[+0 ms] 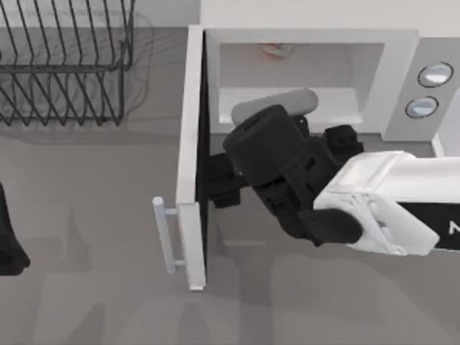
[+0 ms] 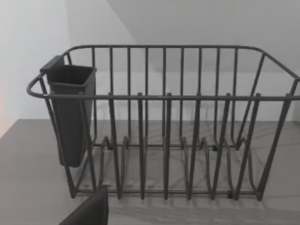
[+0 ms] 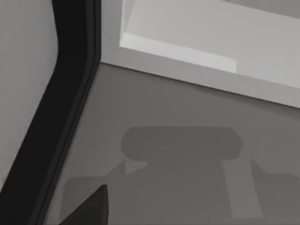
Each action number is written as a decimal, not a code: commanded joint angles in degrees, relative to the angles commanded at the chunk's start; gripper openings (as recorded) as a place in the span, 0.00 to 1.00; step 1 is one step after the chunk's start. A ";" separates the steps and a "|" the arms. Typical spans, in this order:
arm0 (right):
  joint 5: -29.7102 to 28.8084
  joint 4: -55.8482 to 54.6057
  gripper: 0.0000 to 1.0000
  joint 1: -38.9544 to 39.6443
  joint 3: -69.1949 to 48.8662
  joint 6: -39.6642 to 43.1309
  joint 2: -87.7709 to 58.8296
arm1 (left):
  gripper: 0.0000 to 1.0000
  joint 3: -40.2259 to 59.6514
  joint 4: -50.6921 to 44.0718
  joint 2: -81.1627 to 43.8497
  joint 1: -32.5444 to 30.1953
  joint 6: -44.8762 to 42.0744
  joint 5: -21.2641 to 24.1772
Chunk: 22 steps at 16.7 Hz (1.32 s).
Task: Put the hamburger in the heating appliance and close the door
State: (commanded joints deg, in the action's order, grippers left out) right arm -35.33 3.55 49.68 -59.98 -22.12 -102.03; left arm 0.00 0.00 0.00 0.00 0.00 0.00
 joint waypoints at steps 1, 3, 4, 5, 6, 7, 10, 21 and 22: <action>-0.18 -0.15 1.00 -0.08 -0.39 0.11 0.71 | 1.00 0.00 0.00 0.00 0.00 0.00 0.00; -0.29 -0.25 1.00 -0.13 -0.63 0.17 1.15 | 1.00 0.00 0.00 0.00 0.00 0.00 0.00; -0.29 -0.25 1.00 -0.13 -0.63 0.17 1.15 | 1.00 0.00 0.00 0.00 0.00 0.00 0.00; -0.29 -0.25 1.00 -0.13 -0.63 0.17 1.15 | 1.00 0.00 0.00 0.00 0.00 0.00 0.00; -0.26 -0.28 1.00 0.13 -0.50 0.14 0.92 | 1.00 0.00 0.00 0.00 0.00 0.00 0.00; -0.22 -0.28 1.00 0.11 -0.46 0.15 0.97 | 1.00 0.00 0.00 0.00 0.00 0.00 0.00; 2.94 -0.86 1.00 -1.77 2.97 0.79 4.57 | 1.00 0.00 0.00 0.00 0.00 0.00 0.00; 28.34 -1.72 1.00 -27.13 42.57 9.87 58.77 | 1.00 0.00 0.00 0.00 0.00 0.00 0.00; 30.00 -1.61 1.00 -29.99 46.01 11.18 65.16 | 1.00 0.00 0.00 0.00 0.00 0.00 0.00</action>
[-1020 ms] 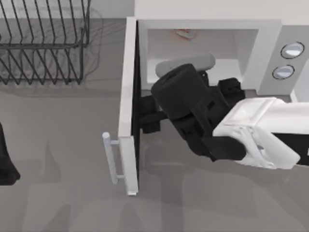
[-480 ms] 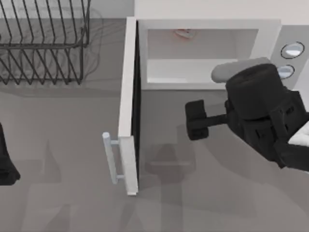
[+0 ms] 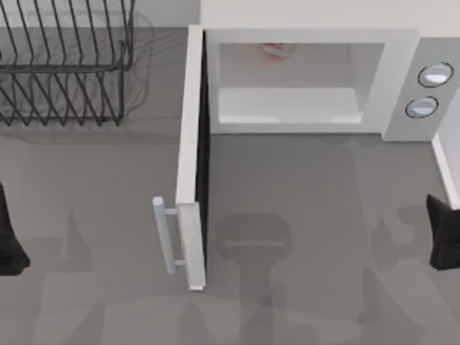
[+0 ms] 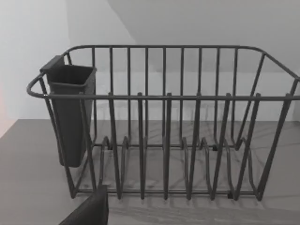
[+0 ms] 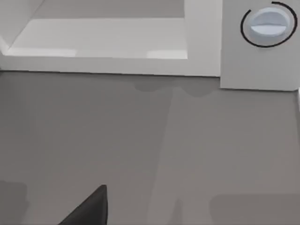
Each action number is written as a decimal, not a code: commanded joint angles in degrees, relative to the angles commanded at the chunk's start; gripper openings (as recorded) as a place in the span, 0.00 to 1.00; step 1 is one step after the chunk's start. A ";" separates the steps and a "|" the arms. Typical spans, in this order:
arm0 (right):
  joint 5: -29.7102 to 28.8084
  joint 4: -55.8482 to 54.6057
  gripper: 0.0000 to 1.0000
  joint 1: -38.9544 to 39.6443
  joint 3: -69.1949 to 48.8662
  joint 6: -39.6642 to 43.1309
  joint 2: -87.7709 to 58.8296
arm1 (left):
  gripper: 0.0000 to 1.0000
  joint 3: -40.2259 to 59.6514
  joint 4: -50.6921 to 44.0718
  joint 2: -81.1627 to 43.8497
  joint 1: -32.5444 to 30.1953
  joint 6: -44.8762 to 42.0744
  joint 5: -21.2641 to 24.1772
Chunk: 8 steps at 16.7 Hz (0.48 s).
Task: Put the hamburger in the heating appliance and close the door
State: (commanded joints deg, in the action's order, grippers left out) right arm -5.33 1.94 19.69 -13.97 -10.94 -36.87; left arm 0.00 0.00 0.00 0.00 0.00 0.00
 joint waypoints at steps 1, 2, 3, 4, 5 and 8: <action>1.43 0.06 1.00 -2.81 3.14 1.36 6.15 | 1.00 0.00 0.00 0.00 0.00 0.00 0.00; 2.64 0.04 1.00 -5.54 5.93 2.75 11.86 | 1.00 0.00 0.00 0.00 0.00 0.00 0.00; 3.61 -0.06 1.00 -8.14 8.32 4.12 17.02 | 1.00 0.00 0.00 0.00 0.00 0.00 0.00; 4.37 -0.25 1.00 -10.57 10.25 5.46 21.60 | 1.00 0.00 0.00 0.00 0.00 0.00 0.00; 4.89 -0.50 1.00 -12.79 11.75 6.72 25.59 | 1.00 0.00 0.00 0.00 0.00 0.00 0.00; 5.45 -1.43 1.00 -17.78 13.88 9.73 33.98 | 1.00 0.00 0.00 0.00 0.00 0.00 0.00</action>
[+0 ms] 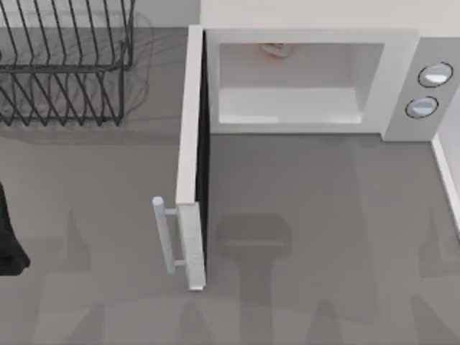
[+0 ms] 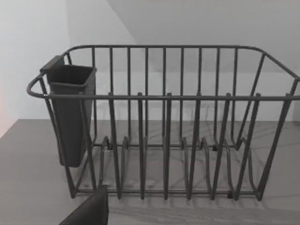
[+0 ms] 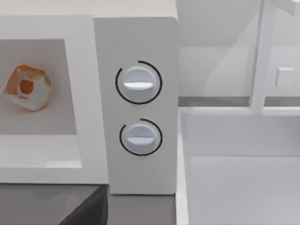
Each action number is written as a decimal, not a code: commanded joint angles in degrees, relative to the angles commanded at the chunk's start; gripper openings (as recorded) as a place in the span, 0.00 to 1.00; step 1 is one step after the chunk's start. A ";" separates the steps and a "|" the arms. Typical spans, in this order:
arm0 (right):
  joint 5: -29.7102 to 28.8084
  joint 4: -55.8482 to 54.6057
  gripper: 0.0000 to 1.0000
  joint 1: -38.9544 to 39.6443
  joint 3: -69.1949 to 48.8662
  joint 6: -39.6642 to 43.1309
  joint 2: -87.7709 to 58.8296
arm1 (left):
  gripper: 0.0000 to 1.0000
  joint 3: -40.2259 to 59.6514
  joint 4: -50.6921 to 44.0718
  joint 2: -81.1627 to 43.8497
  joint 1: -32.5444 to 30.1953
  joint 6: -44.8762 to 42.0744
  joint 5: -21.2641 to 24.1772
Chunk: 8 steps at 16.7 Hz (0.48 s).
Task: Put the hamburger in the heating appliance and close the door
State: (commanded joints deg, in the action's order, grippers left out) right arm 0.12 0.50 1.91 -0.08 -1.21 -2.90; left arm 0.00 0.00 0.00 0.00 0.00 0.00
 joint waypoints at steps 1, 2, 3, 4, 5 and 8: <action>-0.02 -0.26 1.00 -1.02 0.12 0.64 1.57 | 1.00 0.00 0.00 0.00 0.00 0.00 0.00; -0.08 -0.43 1.00 -1.67 0.12 1.05 2.53 | 1.00 0.00 0.00 0.00 0.00 0.00 0.00; -0.12 -0.51 1.00 -1.91 0.09 1.21 2.89 | 1.00 0.00 0.00 0.00 0.00 0.00 0.00; -0.12 -0.51 1.00 -1.91 0.09 1.21 2.89 | 1.00 0.00 0.00 0.00 0.00 0.00 0.00; -0.12 -0.51 1.00 -1.91 0.09 1.21 2.89 | 1.00 0.00 0.00 0.00 0.00 0.00 0.00; -0.12 -0.51 1.00 -1.91 0.09 1.21 2.89 | 0.92 0.00 0.00 0.00 0.00 0.00 0.00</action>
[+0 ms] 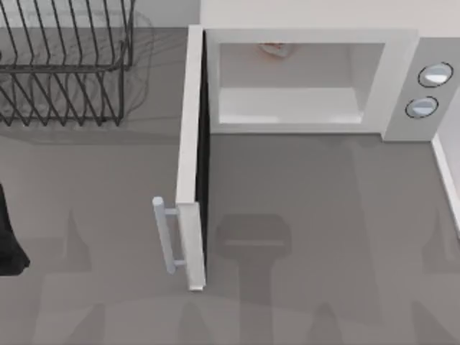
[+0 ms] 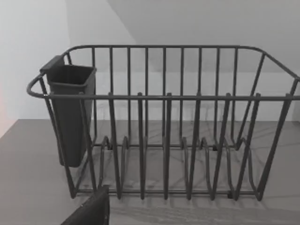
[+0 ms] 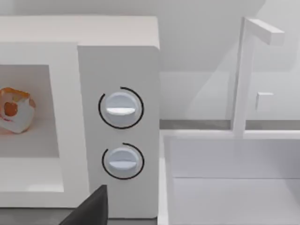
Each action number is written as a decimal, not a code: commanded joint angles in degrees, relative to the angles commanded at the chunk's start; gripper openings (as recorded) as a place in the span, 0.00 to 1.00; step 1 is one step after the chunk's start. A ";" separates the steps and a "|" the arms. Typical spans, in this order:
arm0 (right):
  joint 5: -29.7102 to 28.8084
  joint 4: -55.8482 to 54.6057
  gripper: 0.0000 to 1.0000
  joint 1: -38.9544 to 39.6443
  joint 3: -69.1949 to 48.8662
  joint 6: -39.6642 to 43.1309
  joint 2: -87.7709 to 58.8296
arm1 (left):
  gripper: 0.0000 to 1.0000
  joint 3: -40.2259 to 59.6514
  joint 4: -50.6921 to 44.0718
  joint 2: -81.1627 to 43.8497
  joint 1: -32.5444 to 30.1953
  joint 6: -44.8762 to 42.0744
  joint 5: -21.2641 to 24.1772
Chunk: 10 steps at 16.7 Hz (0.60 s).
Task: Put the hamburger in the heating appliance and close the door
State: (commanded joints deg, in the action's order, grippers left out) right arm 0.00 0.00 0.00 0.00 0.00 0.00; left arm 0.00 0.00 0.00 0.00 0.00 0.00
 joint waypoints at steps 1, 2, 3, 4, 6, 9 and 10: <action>0.00 0.00 1.00 0.00 0.00 0.00 0.00 | 0.85 0.00 0.00 0.00 0.00 0.00 0.00; 0.00 0.00 1.00 0.00 0.00 0.00 0.00 | 0.77 0.00 0.00 0.00 0.00 0.00 0.00; 0.00 0.00 1.00 0.00 0.00 0.00 0.00 | 0.70 0.00 0.00 0.00 0.00 0.00 0.00; 0.00 0.00 1.00 0.00 0.00 0.00 0.00 | 0.62 0.00 0.00 0.00 0.00 0.00 0.00; 0.00 0.00 1.00 0.00 0.00 0.00 0.00 | 0.47 0.00 0.00 0.00 0.00 0.00 0.00; 0.00 0.00 1.00 0.00 0.00 0.00 0.00 | 0.25 0.00 0.00 0.00 0.00 0.00 0.00; 0.00 0.00 1.00 0.00 0.00 0.00 0.00 | 0.17 0.00 0.00 0.00 0.00 0.00 0.00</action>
State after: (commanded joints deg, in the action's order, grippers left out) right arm 0.00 0.00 0.00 0.00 0.00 0.00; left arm 0.00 0.00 0.00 0.00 0.00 0.00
